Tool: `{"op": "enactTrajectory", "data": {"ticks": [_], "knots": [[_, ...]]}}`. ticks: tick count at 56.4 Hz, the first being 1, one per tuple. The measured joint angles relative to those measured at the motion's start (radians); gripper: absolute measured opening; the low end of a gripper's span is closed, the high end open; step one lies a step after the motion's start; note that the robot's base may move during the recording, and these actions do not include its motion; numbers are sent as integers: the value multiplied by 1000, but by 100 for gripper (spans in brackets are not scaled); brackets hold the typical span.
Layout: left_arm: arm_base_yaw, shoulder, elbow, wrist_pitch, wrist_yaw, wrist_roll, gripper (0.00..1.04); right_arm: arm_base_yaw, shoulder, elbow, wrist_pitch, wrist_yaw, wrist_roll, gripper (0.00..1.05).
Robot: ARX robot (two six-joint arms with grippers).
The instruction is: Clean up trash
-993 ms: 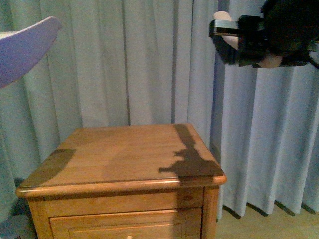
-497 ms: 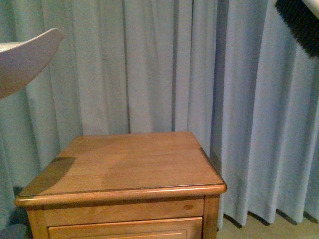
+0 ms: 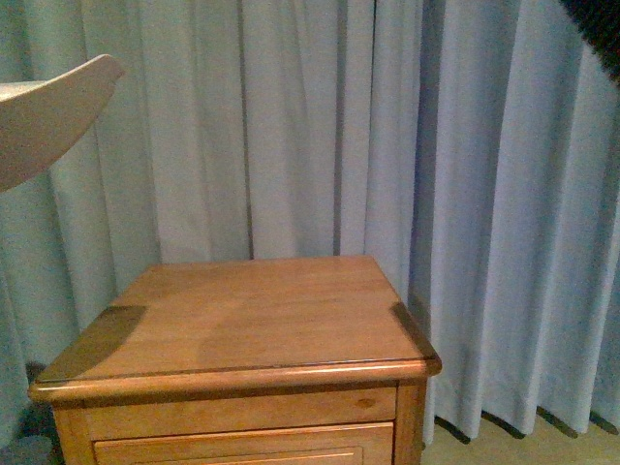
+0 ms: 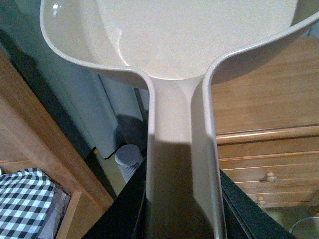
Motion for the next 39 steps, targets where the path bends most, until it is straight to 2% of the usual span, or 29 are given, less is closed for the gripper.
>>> {"op": "enactTrajectory", "data": {"ticks": [39], "knots": [[0, 0, 0, 0, 0, 0, 28, 0, 0, -1, 4, 3, 0, 21]]}}
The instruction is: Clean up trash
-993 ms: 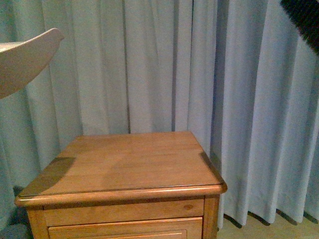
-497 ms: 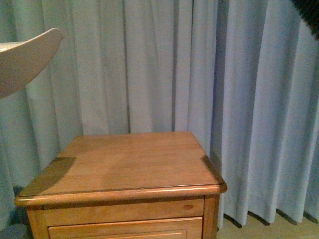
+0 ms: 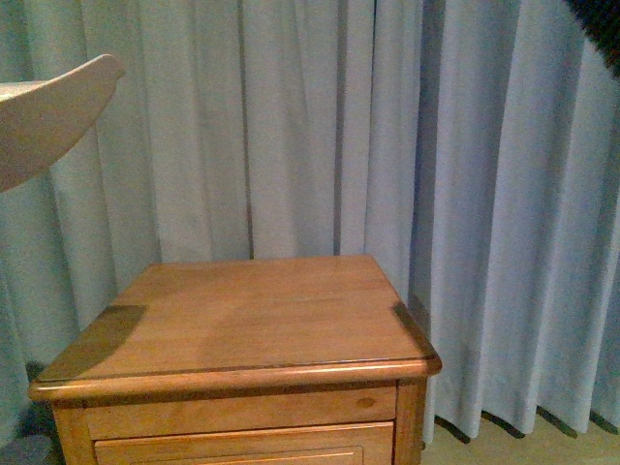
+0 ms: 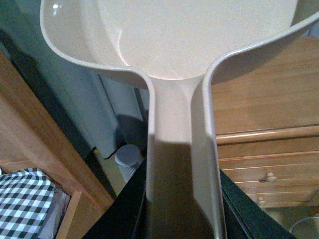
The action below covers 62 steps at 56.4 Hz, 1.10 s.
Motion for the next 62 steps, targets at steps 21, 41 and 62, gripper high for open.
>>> {"op": "enactTrajectory", "data": {"ticks": [21, 41, 62], "knots": [[0, 0, 0, 0, 0, 0, 28, 0, 0, 0, 0, 0, 0, 21], [0, 0, 0, 0, 0, 0, 28, 0, 0, 0, 0, 0, 0, 21], [0, 0, 0, 0, 0, 0, 28, 0, 0, 0, 0, 0, 0, 21]]}}
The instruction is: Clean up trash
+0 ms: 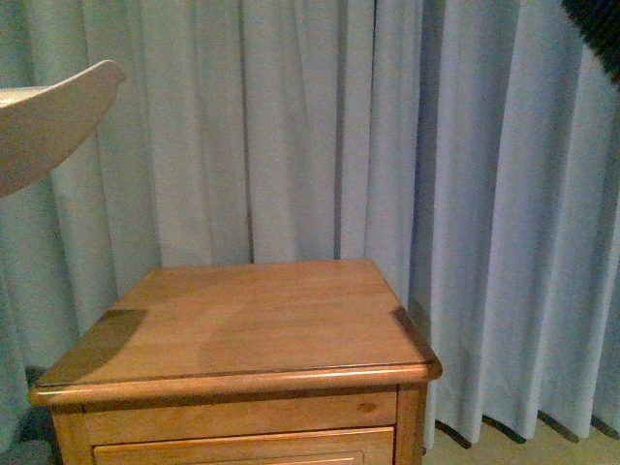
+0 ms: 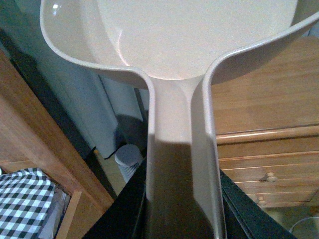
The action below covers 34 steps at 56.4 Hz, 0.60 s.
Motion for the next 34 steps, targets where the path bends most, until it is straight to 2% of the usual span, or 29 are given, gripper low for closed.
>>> {"op": "enactTrajectory", "data": {"ticks": [34], "knots": [[3, -7, -4, 0, -5, -3, 28, 2, 0, -3, 2, -1, 0, 21]]}}
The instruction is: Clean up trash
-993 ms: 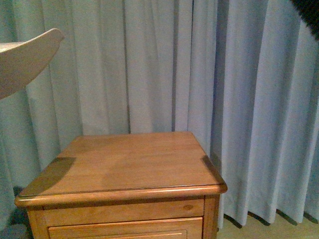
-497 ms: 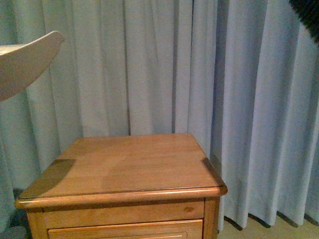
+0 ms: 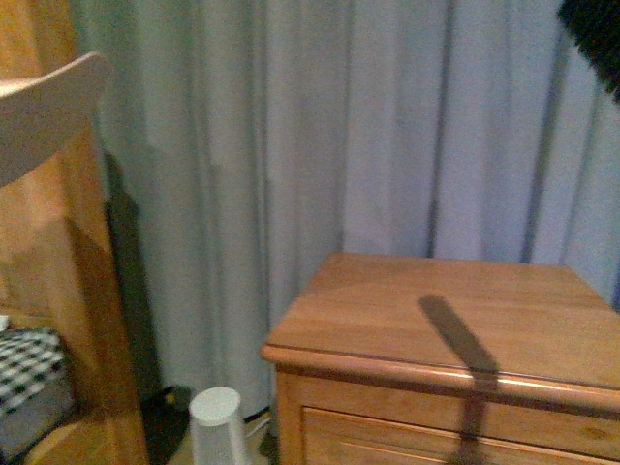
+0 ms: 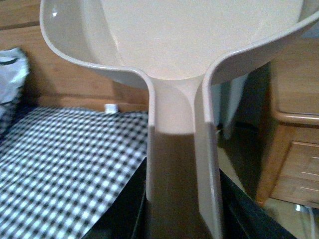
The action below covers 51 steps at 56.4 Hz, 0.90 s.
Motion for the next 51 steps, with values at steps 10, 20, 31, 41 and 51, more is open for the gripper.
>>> {"op": "enactTrajectory", "data": {"ticks": [10, 20, 31, 41, 51], "knots": [[0, 1, -3, 0, 6, 0, 28, -1, 1, -7, 0, 5, 0, 21], [0, 3, -3, 0, 5, 0, 28, -2, 2, -7, 0, 7, 0, 21], [0, 3, -3, 0, 6, 0, 28, -1, 1, -7, 0, 5, 0, 21], [0, 2, -5, 0, 6, 0, 28, -2, 0, -7, 0, 5, 0, 21], [0, 2, -6, -1, 5, 0, 28, -2, 2, -7, 0, 6, 0, 21]]}}
